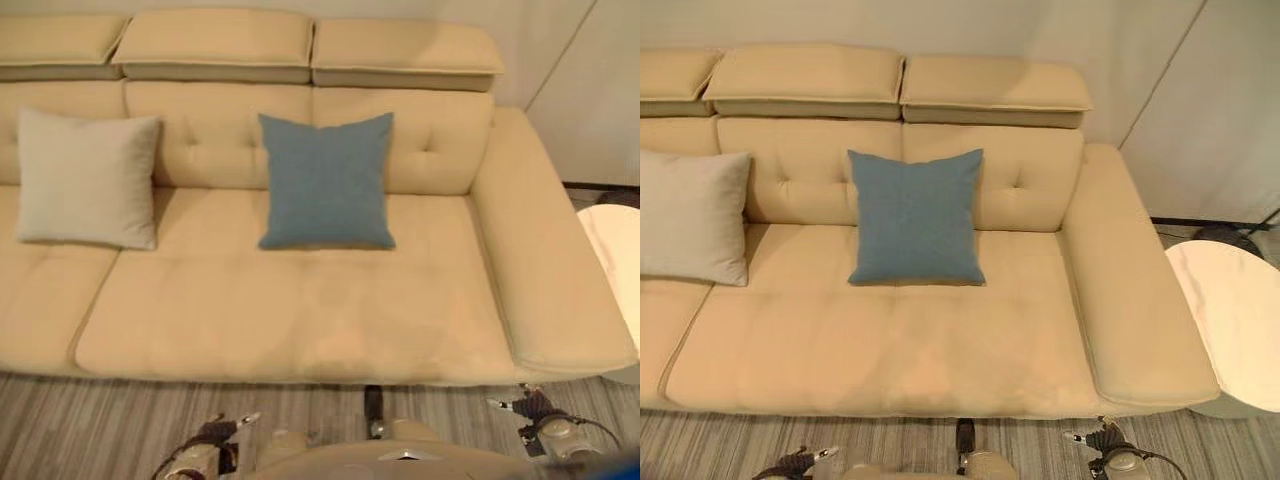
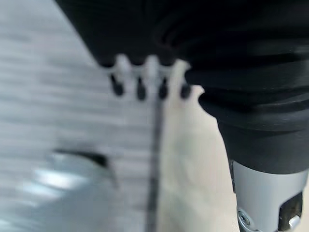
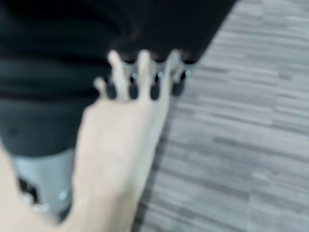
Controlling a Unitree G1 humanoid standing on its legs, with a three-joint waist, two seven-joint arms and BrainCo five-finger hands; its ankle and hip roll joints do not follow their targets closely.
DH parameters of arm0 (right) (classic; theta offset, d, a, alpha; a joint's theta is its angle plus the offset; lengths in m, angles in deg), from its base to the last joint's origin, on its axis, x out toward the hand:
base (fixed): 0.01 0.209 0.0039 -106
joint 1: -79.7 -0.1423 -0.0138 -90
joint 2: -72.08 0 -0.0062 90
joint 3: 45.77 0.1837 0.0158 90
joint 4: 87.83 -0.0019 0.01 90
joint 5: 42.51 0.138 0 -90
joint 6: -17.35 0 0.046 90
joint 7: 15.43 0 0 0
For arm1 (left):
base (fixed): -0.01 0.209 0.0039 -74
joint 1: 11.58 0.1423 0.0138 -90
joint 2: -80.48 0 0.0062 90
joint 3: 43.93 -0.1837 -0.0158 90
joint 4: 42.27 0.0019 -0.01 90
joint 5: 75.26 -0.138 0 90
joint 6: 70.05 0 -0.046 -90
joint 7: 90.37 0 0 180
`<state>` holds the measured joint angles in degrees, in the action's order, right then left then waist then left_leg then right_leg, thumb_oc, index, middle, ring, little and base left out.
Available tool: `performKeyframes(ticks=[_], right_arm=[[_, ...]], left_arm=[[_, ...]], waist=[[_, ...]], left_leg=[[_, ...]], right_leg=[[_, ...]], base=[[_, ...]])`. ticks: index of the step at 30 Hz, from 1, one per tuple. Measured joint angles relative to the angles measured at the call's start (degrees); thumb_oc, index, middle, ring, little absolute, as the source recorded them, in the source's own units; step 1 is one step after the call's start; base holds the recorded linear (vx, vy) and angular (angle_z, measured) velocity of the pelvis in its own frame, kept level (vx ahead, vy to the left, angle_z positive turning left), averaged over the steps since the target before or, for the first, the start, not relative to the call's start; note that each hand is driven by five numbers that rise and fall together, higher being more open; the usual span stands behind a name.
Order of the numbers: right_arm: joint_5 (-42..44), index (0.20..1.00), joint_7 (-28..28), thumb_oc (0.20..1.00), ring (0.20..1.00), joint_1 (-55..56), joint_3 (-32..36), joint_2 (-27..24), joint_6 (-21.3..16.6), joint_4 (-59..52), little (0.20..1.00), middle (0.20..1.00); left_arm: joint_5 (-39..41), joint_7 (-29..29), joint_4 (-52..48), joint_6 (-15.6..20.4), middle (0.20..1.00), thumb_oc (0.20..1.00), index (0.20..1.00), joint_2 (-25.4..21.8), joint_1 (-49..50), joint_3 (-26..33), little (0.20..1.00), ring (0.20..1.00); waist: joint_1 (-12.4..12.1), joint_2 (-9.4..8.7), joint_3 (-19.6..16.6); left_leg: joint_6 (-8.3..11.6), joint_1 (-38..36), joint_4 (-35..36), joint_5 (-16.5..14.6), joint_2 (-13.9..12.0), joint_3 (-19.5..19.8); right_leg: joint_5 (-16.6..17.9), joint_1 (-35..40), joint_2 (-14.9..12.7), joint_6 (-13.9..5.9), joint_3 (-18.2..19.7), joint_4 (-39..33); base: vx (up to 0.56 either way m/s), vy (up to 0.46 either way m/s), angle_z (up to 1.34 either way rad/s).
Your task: Pick up all the scattered cushions and arrange them neatly on the sofa.
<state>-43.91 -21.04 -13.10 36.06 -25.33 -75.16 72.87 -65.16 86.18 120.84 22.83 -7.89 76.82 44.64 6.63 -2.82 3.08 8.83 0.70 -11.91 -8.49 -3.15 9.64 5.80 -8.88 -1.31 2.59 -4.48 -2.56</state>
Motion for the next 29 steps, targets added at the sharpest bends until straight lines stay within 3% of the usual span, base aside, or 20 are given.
performKeyframes(ticks=[2,3,4,6,7,9,10,12,13,14,16,18,19,23,29], right_arm=[[-0.02,1.000,0.11,1.000,1.000,0.28,0.08,-0.10,0.63,1.15,1.000,1.000],[-0.08,1.000,0.27,1.000,1.000,0.18,0.14,-0.06,1.35,1.64,1.000,1.000],[-0.30,1.000,0.29,1.000,1.000,-0.11,0.19,0.18,1.52,1.67,1.000,1.000],[-1.30,1.000,0.32,1.000,1.000,-1.86,-0.18,0.64,1.56,2.08,1.000,1.000],[-2.30,1.000,0.31,1.000,1.000,-2.81,-0.33,0.62,1.60,2.34,1.000,1.000],[-2.30,1.000,0.37,1.000,1.000,-2.97,-0.52,0.74,2.14,3.01,1.000,1.000],[-2.31,1.000,0.52,1.000,1.000,-3.13,-1.27,0.97,2.37,3.60,1.000,1.000],[-2.56,1.000,0.64,1.000,1.000,-4.30,-2.06,1.17,2.46,5.07,1.000,1.000],[-2.90,1.000,0.70,1.000,1.000,-4.04,-2.01,1.18,2.45,5.01,1.000,1.000],[-3.35,1.000,0.72,1.000,1.000,-3.76,-1.68,1.28,2.44,5.03,1.000,1.000],[-3.49,1.000,0.74,1.000,1.000,-3.65,-1.54,1.99,2.40,4.99,1.000,1.000],[-3.80,1.000,0.75,1.000,1.000,-3.78,-1.60,3.32,2.46,4.99,1.000,1.000],[-4.38,1.000,0.78,1.000,1.000,-3.60,-1.64,4.38,2.40,5.04,1.000,1.000],[-4.47,1.000,0.74,1.000,1.000,-2.54,-1.48,4.15,2.63,5.01,1.000,1.000],[-4.46,1.000,0.71,1.000,1.000,-0.68,-1.49,4.02,3.27,5.53,1.000,1.000]], left_arm=[[-0.08,0.53,-0.49,0.25,1.000,1.000,1.000,0.13,-1.62,-1.14,1.000,1.000],[-0.11,0.60,-1.19,0.17,1.000,1.000,1.000,0.15,-2.69,-3.12,1.000,1.000],[-0.09,0.57,-1.68,0.17,1.000,1.000,1.000,0.03,-2.86,-3.09,1.000,1.000],[-0.09,0.57,-2.10,0.20,1.000,1.000,1.000,-0.41,-2.89,-3.03,1.000,1.000],[-0.09,0.55,-2.06,0.04,1.000,1.000,1.000,-0.30,-2.59,-3.01,1.000,1.000],[-0.10,0.50,-1.91,-0.04,1.000,1.000,1.000,-0.27,-2.47,-2.98,1.000,1.000],[-0.17,0.47,-2.15,0.03,1.000,1.000,1.000,-0.77,-1.70,-2.99,1.000,1.000],[-0.67,0.50,-2.00,-0.24,1.000,1.000,1.000,-1.50,-1.42,-3.02,1.000,1.000],[-0.73,0.47,-2.07,-0.27,1.000,1.000,1.000,-1.94,-1.18,-3.00,1.000,1.000],[-0.75,0.46,-1.97,-0.29,1.000,1.000,1.000,-2.41,-0.07,-2.91,1.000,1.000],[-0.74,0.44,-1.84,-0.53,1.000,1.000,1.000,-3.27,2.25,-2.65,1.000,1.000],[-1.03,0.15,-1.44,-0.60,1.000,1.000,1.000,-3.90,3.51,-2.42,1.000,1.000],[-1.95,-0.66,-0.62,-1.03,1.000,1.000,1.000,-3.30,4.18,-1.88,1.000,1.000],[-1.96,-0.68,-0.58,-1.15,1.000,1.000,1.000,-1.66,6.03,-1.94,1.000,1.000],[-2.11,-0.68,-0.30,-1.40,1.000,1.000,1.000,-1.53,5.35,-2.15,1.000,1.000]], waist=[[0.37,1.03,0.21],[0.18,2.01,0.58],[-0.35,1.70,0.74],[-1.11,0.02,1.86],[-0.92,-1.04,2.72],[-0.80,0.34,3.13],[-1.72,2.18,3.51],[-3.08,3.68,4.06],[-3.35,3.69,4.08],[-3.71,3.61,4.00],[-5.29,2.68,3.23],[-6.20,0.82,2.14],[-5.97,0.75,1.31],[-6.07,1.77,-0.73],[-5.80,2.80,-1.93]], left_leg=[[-1.68,-1.85,5.65,0.23,-0.30,-1.49],[-4.16,-3.90,10.78,0.26,0.21,-2.47],[-6.01,-3.84,11.64,0.20,1.41,-2.49],[-7.79,-3.53,11.78,0.99,4.84,-3.43],[-9.93,-3.57,12.20,2.29,7.48,-5.29],[-12.27,-1.56,11.02,3.25,7.57,-5.87],[-13.42,-0.02,12.00,5.69,5.72,-7.33],[-13.90,1.37,11.88,7.48,3.94,-7.84],[-14.07,1.44,12.11,7.84,3.73,-7.62],[-13.89,1.37,12.19,7.89,3.87,-7.14],[-12.36,1.60,13.15,8.42,4.16,-7.43],[-10.67,1.86,14.72,9.73,4.38,-7.88],[-9.12,2.09,16.25,11.30,3.51,-7.24],[-7.47,1.97,17.10,12.44,1.49,-7.17],[-6.55,2.07,17.07,13.04,0.37,-5.79]], right_leg=[[1.19,-1.09,0.31,-0.80,0.20,-0.13],[3.70,-2.85,0.08,-2.29,1.39,-0.17],[5.04,-4.15,-0.46,-3.04,2.70,-0.11],[7.47,-5.51,-2.72,-4.93,5.31,-0.72],[6.40,-5.17,-5.80,-9.22,6.80,-2.73],[1.29,-6.27,-6.37,-14.11,6.15,-0.46],[-0.62,-10.37,-4.38,-11.75,5.78,11.39],[-5.93,-12.65,-2.53,-10.90,3.29,24.89],[-8.06,-11.59,-2.51,-10.08,3.34,28.80],[-10.12,-8.37,-2.65,-10.62,4.07,29.50],[-12.88,-0.63,-3.96,-10.50,3.93,21.63],[-13.14,4.08,-5.06,-9.99,2.58,12.24],[-10.94,6.96,-3.84,-8.55,2.28,4.66],[-8.00,9.05,-1.60,-6.17,2.07,-0.41],[-6.84,10.69,0.05,-4.92,0.86,-2.80]], base=[[-0.22,0.183,-0.06],[-0.35,0.252,-0.44],[-0.35,0.221,-0.68],[-0.23,0.106,-0.63],[-0.31,0.090,-0.44],[-0.29,0.081,-0.23],[-0.21,0.039,-0.15],[-0.14,0.003,-0.20],[-0.04,-0.048,-0.05],[-0.04,-0.054,-0.08],[-0.03,-0.092,-0.21],[0.00,-0.093,-0.14],[0.02,-0.120,0.00],[0.00,-0.061,-0.01],[0.00,-0.029,0.09]])
